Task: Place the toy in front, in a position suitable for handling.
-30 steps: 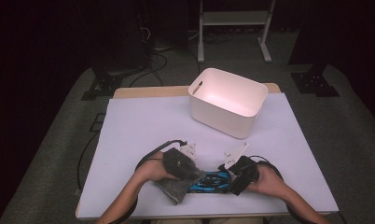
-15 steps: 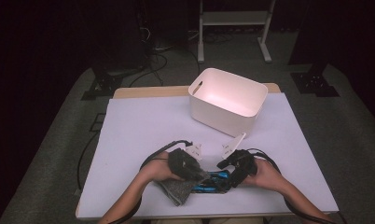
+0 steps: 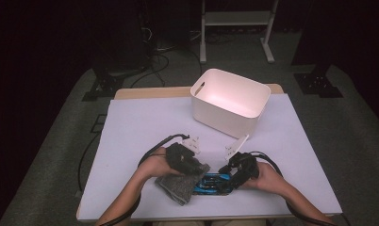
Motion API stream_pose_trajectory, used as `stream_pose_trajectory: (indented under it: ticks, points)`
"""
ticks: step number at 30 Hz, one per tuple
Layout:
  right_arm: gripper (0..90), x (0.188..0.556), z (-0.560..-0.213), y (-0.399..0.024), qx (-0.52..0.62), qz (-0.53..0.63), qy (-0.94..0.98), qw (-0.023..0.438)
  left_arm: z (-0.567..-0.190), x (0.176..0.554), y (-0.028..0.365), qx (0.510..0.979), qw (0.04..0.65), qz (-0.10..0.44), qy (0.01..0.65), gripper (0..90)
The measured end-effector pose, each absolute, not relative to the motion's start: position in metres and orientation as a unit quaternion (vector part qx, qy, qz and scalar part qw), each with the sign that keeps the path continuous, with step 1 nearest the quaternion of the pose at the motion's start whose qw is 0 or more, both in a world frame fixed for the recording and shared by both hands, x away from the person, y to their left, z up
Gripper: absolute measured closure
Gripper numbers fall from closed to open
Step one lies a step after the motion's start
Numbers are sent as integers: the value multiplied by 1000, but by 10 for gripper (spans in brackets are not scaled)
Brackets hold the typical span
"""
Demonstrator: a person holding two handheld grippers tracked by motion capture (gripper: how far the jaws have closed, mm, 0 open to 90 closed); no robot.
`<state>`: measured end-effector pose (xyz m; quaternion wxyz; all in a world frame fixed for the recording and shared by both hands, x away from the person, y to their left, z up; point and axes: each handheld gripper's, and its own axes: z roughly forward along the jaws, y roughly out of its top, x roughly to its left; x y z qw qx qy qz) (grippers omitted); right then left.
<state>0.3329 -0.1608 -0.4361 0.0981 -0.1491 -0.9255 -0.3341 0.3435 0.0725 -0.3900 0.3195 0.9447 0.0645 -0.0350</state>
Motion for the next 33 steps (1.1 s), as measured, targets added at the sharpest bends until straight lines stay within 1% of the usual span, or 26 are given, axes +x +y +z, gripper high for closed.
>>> stream_pose_trajectory:
  ticks: [1, 6, 8, 9, 10, 11, 13, 15, 16, 19, 21, 26, 29, 33]
  points:
    - [349, 333, -436, -161, -149, -334, -925, 98, -389, 344, 72, 945, 318, -35, 65, 751]
    - [351, 322, -433, -161, -129, -347, -927, 58, -389, 351, 70, 944, 319, -41, 79, 745]
    - [351, 320, -433, -161, -126, -349, -927, 51, -390, 355, 69, 944, 316, -45, 81, 739]
    - [352, 315, -432, -161, -113, -354, -928, 30, -390, 356, 69, 943, 316, -51, 88, 731]
    - [352, 315, -432, -161, -113, -354, -928, 30, -390, 358, 69, 942, 316, -57, 92, 731]
    - [352, 310, -432, -161, -106, -358, -928, 14, -391, 359, 69, 942, 317, -63, 96, 723]
    - [352, 306, -431, -161, -96, -360, -928, -2, -394, 362, 68, 942, 310, -80, 105, 718]
    - [354, 304, -430, -161, -92, -362, -928, -8, -399, 364, 67, 942, 302, -97, 108, 712]
    - [354, 300, -431, -162, -85, -367, -926, -22, -401, 364, 67, 941, 300, -112, 112, 701]
    - [355, 297, -431, -163, -84, -371, -924, -28, -405, 364, 66, 936, 305, -132, 117, 701]
    - [355, 293, -432, -164, -79, -378, -921, -42, -407, 363, 67, 933, 309, -145, 113, 724]
    - [356, 287, -431, -164, -68, -378, -921, -62, -405, 360, 69, 931, 314, -148, 111, 744]
    - [353, 283, -430, -164, -60, -378, -921, -76, -402, 355, 70, 933, 318, -137, 101, 747]
    - [315, 280, -427, -165, -63, -391, -916, -70, -397, 346, 73, 932, 330, -125, 84, 753]
